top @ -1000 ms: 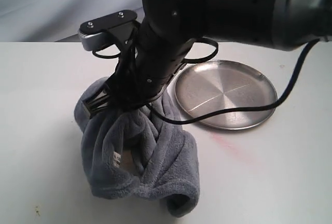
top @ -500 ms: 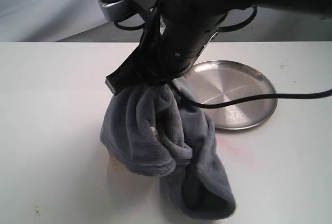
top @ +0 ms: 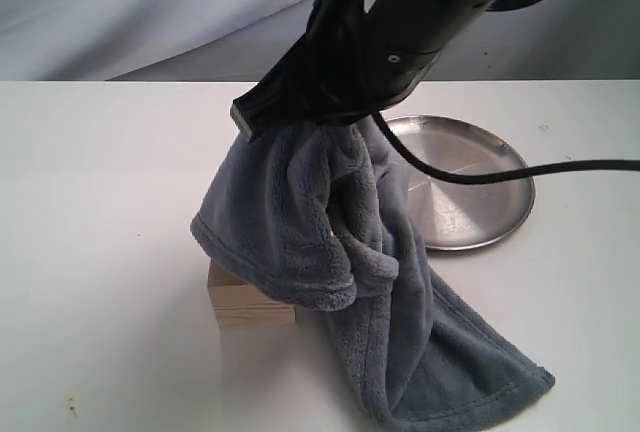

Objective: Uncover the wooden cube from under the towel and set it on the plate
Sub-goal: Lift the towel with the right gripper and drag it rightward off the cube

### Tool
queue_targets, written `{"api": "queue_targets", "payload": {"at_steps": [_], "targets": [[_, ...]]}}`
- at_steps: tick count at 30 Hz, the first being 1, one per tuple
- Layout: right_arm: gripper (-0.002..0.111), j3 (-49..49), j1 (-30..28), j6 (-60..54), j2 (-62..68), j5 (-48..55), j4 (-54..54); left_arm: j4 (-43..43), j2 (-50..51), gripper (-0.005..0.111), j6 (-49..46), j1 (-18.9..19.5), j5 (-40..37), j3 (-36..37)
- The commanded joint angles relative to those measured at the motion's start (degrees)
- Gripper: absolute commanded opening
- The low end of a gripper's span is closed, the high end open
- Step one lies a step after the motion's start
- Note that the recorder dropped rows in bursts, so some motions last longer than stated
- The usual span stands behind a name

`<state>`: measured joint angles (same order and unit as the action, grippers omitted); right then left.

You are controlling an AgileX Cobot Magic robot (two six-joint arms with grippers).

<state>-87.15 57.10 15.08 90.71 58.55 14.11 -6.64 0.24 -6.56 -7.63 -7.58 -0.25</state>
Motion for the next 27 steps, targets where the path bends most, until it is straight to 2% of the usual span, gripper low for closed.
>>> {"api": "queue_targets", "payload": {"at_steps": [1,10,15,21,27], "targets": [[0.000,0.1,0.2,0.4,-2.4,3.9,2.6,-0.1,-0.2,0.000,0.1,-0.3,0.0,0.3],[0.000,0.1,0.2,0.5,-6.9,11.4,3.5,-0.1,-0.2,0.000,0.1,-0.3,0.0,0.3],[0.000,0.8,0.2,0.5,-8.9,11.4,4.0,-0.1,-0.2,0.000,0.1,-0.3,0.0,0.3],[0.000,9.7,0.2,2.4,-10.9,10.9,4.1,-0.1,-0.2,0.000,0.1,-0.3,0.0,0.3],[0.000,18.7,0.2,4.4,-11.2,4.5,2.9,-0.1,-0.2,0.000,0.1,-0.3,0.0,0.3]]}}
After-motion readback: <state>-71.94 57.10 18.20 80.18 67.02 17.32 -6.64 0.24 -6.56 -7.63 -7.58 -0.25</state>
